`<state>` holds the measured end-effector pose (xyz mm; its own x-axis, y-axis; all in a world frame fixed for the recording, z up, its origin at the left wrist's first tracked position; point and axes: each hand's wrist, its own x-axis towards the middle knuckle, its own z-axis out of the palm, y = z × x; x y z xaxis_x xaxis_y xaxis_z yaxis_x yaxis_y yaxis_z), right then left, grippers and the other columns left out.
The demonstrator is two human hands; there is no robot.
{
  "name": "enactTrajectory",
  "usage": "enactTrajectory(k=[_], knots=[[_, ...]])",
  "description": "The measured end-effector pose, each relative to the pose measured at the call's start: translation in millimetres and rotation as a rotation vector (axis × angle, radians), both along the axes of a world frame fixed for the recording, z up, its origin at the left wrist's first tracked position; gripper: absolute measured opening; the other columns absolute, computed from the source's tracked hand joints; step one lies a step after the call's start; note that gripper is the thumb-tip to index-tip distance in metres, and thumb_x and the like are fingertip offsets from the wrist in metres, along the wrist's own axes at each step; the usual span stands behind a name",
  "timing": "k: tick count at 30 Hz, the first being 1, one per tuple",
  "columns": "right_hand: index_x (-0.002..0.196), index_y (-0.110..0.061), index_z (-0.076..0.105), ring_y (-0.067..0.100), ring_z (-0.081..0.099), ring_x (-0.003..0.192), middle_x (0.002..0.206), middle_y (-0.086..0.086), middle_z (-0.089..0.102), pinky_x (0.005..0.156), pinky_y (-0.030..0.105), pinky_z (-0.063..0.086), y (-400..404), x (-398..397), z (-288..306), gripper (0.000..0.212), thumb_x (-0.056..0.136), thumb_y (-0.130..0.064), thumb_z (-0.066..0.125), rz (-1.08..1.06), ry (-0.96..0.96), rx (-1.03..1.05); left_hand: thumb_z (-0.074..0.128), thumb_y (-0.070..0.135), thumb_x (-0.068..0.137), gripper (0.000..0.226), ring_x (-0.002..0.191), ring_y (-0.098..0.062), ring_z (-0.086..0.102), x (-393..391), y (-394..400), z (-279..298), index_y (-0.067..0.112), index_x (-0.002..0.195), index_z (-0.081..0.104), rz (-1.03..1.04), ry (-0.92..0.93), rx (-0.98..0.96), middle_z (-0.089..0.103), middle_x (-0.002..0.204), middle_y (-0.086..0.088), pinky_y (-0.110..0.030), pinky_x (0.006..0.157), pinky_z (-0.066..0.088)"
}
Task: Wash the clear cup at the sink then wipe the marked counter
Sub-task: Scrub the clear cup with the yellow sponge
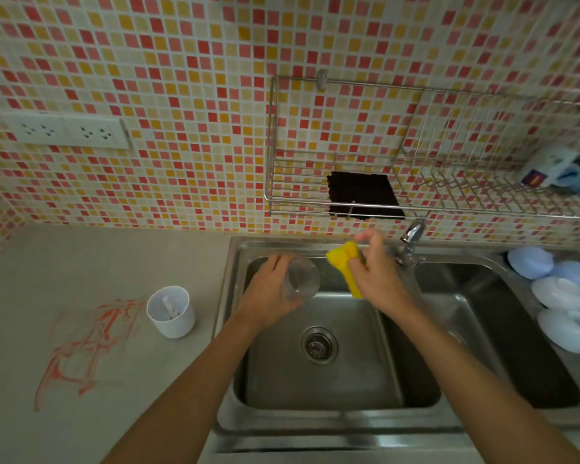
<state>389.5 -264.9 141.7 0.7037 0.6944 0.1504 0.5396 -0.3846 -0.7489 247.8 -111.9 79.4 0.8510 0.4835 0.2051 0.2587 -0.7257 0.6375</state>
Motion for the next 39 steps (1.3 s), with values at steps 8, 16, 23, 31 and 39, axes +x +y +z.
enactTrajectory(k=[8,16,23,31,39], knots=[[0.109,-0.026,0.048,0.016,0.054,0.097,0.110,-0.002,0.049,0.075,0.026,0.047,-19.1,5.8,-39.1,0.047,0.072,-0.023,0.076,0.128,0.061,-0.164,0.079,0.028,0.063,0.081,0.122,-0.025,0.047,26.9,-26.4,-5.8,0.021,0.134,0.042,-0.013,0.078,0.072,0.053,0.132,-0.001,-0.043,0.101,0.043],[0.103,-0.016,0.073,0.018,0.058,0.088,0.103,-0.002,0.064,0.080,0.029,0.052,-35.0,25.6,-51.4,0.019,0.084,-0.012,0.071,0.284,-0.513,-0.058,0.081,0.029,0.069,0.082,0.129,-0.024,0.042,39.2,-39.4,2.8,0.021,0.138,0.038,0.017,0.167,0.109,0.047,0.140,-0.001,-0.037,0.100,0.044],[0.099,-0.016,0.074,0.018,0.055,0.088,0.101,-0.005,0.071,0.081,0.019,0.041,-42.0,9.9,-57.7,0.015,0.087,-0.012,0.067,0.383,-0.412,-0.037,0.076,0.030,0.073,0.076,0.132,-0.021,0.039,42.2,-49.3,4.9,0.020,0.139,0.038,-0.013,0.185,0.159,0.045,0.141,0.000,-0.035,0.093,0.047],[0.099,-0.017,0.072,0.020,0.049,0.087,0.094,-0.006,0.069,0.072,0.030,0.047,-29.5,38.3,-47.2,0.030,0.071,-0.005,0.076,0.429,-0.726,-0.217,0.078,0.024,0.070,0.077,0.127,-0.020,0.039,53.8,-46.8,13.2,0.024,0.137,0.039,-0.038,0.192,0.211,0.045,0.138,0.003,-0.033,0.090,0.047],[0.095,-0.020,0.070,0.015,0.046,0.082,0.081,-0.007,0.061,0.066,0.029,0.045,-29.5,40.9,-49.6,0.022,0.077,-0.008,0.073,0.544,-0.665,-0.217,0.076,0.030,0.072,0.075,0.127,-0.021,0.040,49.6,-40.6,0.6,0.022,0.137,0.039,-0.051,0.196,0.232,0.045,0.138,0.002,-0.039,0.092,0.051]])
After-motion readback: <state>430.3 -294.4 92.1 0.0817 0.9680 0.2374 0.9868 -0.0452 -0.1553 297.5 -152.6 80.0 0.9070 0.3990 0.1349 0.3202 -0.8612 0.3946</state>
